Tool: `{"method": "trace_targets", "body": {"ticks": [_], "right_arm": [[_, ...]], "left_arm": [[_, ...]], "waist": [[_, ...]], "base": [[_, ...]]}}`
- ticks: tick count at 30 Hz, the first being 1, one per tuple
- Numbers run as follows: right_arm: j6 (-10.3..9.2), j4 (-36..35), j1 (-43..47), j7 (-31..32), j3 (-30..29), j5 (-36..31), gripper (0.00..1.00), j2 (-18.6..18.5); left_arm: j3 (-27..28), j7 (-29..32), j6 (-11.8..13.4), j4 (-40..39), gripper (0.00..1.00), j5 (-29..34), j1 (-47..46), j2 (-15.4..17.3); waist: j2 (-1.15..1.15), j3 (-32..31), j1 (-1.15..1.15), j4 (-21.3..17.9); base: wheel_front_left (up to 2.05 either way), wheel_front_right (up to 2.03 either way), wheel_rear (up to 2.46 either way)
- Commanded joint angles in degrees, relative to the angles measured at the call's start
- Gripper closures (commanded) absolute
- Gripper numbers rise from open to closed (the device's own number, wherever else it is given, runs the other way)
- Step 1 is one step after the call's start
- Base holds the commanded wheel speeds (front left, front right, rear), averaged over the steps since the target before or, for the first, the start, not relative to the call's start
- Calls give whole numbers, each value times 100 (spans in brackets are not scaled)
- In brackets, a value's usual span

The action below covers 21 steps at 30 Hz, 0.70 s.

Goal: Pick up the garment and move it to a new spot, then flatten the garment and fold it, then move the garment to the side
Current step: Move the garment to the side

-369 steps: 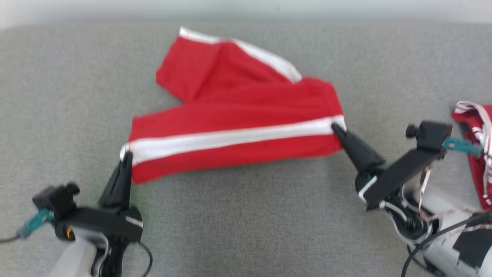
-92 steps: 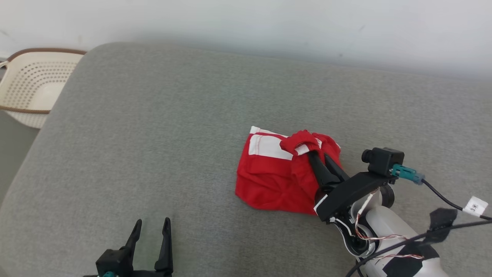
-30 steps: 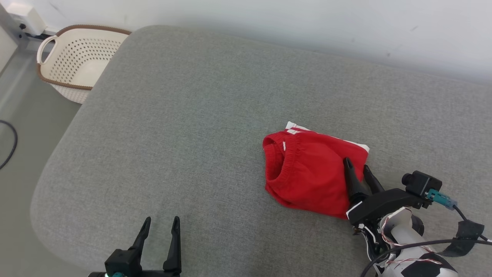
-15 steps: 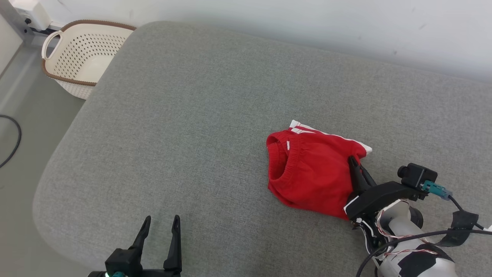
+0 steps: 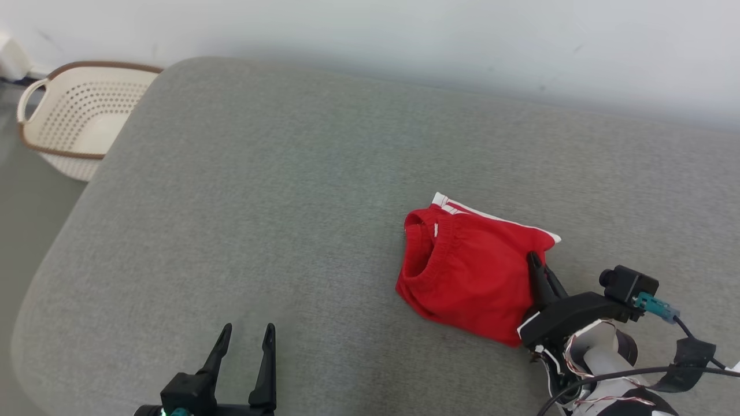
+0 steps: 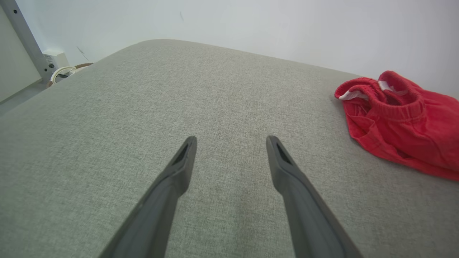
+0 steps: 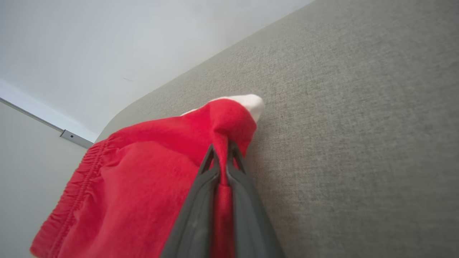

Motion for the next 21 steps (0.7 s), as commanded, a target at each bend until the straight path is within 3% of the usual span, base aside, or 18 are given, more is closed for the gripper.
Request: {"method": "trace_targets", "body": {"ticks": [1,21], "right_arm": [[-6,-21,108,4,-11,-39,100,23],[-3,-317,577,2,-129,-352,100,237]], "left_arm": [[8,-4,-2,5,0,28,37,1],[21,-3,-68,-286,0,213,-115,2]], "waist": [[0,-192,-1,-294],[0,-390,-1,-2721]], "base": [[0,0,0],[0,0,0]]}}
